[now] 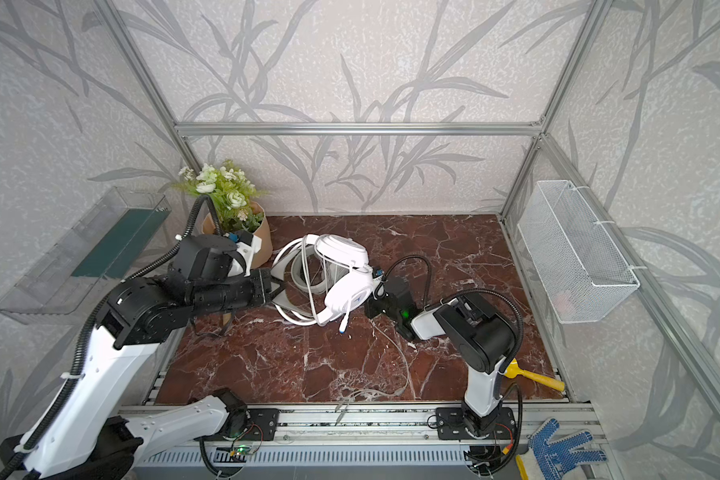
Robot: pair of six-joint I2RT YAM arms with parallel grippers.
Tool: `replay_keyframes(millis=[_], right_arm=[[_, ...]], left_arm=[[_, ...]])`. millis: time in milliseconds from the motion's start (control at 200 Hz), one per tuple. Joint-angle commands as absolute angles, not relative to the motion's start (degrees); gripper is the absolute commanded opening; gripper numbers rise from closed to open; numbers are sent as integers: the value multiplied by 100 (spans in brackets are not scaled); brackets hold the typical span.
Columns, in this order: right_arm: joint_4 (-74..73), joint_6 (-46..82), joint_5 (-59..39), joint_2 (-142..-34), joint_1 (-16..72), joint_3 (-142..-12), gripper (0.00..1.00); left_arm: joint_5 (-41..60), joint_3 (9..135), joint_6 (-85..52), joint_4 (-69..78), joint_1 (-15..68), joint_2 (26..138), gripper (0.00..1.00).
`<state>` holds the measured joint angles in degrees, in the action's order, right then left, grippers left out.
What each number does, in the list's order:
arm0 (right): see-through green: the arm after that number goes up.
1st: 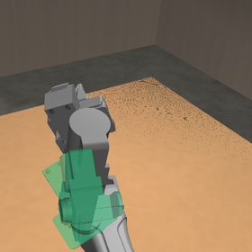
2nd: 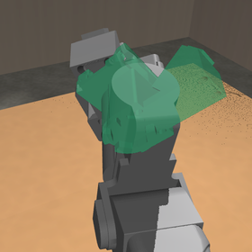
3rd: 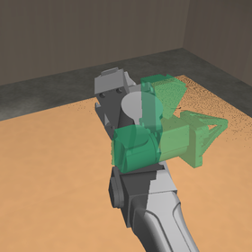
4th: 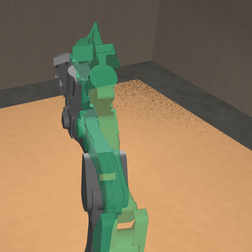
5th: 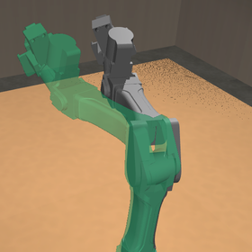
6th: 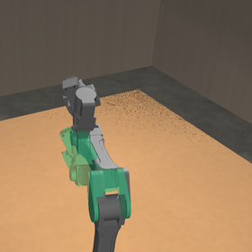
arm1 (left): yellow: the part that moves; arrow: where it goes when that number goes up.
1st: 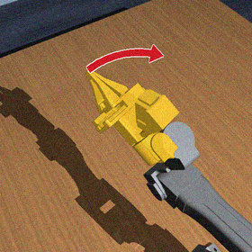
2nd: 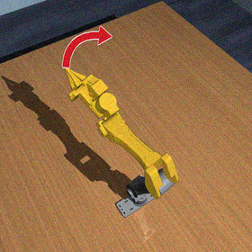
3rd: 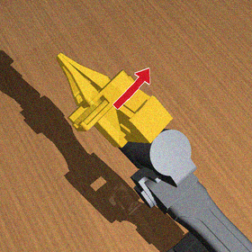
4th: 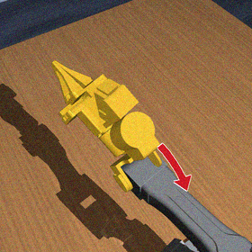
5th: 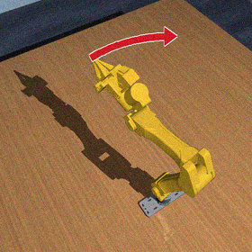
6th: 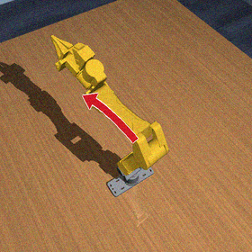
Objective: Wrap the headphones
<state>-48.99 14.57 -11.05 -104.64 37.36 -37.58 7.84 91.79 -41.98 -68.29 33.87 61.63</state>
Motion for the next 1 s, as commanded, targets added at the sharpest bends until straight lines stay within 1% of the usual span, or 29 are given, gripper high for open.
replay_keyframes(millis=[0,275,320,545,660,995], right_arm=[[-4629,1481,-856,-10132,3926,-3636,0],[-4307,1257,-739,-9568,4589,-3447,0],[-4029,1150,-623,-9479,4750,-3437,0],[-3110,311,-172,-8885,5609,-3636,0],[-2530,-181,134,-8481,6167,-3727,0],[-977,-1450,843,-7582,7343,-4264,0]], left_arm=[[825,9475,-4385,-6215,3276,6073,0],[601,9182,-4639,-6030,2875,6036,0],[504,9143,-4687,-6038,2795,6048,0],[215,8976,-4832,-5986,2331,6090,0],[-101,8948,-4715,-6106,2212,6176,0],[-933,8750,-4222,-6373,2083,6573,0]])
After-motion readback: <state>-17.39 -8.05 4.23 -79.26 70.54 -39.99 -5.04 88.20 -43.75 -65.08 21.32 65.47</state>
